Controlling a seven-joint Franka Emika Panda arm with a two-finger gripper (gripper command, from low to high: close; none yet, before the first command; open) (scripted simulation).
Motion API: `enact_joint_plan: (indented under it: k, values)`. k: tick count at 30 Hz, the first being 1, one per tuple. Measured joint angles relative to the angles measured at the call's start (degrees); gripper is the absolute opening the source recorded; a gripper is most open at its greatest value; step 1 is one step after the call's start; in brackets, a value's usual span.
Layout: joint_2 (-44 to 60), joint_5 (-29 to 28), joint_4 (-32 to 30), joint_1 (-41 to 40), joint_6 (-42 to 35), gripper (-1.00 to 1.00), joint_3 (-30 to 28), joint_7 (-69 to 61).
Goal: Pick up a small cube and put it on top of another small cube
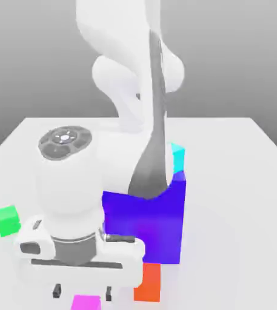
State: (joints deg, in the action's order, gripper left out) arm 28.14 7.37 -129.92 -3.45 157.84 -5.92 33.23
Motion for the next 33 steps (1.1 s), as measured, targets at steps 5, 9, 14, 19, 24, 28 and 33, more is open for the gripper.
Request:
enact_joint_plan:
  k: [5, 9, 14, 19, 24, 28, 33]
  values:
    - [1.37, 0.26, 0.29, -0.28, 1.03, -1.00, 0.33, -0.19]
    - [-0.03, 0.02, -0.03, 0.04, -0.05, -1.00, -0.05, -0.02]
    - [-9.31, -1.51, -3.83, -0.26, -5.57, -1.00, -4.66, 3.76]
    - [-17.69, -3.07, -11.78, -5.55, -6.05, -1.00, -15.02, 13.95]
    - [-26.33, -6.88, -20.00, -15.67, -6.09, -1.00, -23.80, 26.13]
    - [-22.59, -0.54, -21.95, -19.45, -1.05, -1.00, -21.81, 24.45]
    - [-16.95, 6.84, -21.62, -22.10, 3.51, 1.00, -17.63, 19.30]
